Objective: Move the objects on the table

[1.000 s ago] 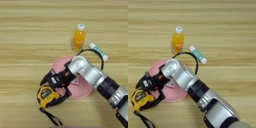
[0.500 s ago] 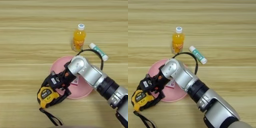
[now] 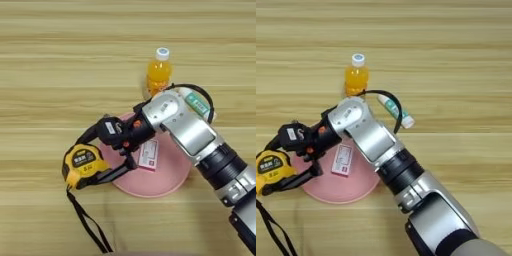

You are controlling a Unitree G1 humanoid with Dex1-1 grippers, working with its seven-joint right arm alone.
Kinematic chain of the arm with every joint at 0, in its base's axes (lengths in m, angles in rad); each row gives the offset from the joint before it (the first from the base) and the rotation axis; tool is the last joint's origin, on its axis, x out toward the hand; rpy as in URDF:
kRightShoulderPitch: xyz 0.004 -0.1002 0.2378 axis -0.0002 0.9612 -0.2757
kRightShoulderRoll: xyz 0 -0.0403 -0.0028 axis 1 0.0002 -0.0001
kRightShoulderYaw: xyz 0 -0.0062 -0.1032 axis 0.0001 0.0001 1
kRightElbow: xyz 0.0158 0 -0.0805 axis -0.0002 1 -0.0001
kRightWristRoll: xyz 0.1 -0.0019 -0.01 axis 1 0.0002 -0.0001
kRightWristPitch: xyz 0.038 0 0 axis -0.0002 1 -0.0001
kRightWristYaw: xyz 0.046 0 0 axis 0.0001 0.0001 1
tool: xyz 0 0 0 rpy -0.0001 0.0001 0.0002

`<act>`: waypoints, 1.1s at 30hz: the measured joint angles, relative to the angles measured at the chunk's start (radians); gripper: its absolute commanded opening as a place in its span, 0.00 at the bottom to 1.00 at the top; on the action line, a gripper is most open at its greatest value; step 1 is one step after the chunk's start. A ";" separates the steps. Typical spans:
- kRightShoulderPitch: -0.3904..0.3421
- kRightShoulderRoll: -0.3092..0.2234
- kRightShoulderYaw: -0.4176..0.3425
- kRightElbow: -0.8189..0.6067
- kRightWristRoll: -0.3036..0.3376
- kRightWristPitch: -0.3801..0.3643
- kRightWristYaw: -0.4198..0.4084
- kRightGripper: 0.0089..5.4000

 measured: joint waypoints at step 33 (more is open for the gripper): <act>0.029 -0.165 -0.188 0.236 -0.058 -0.114 -0.162 0.75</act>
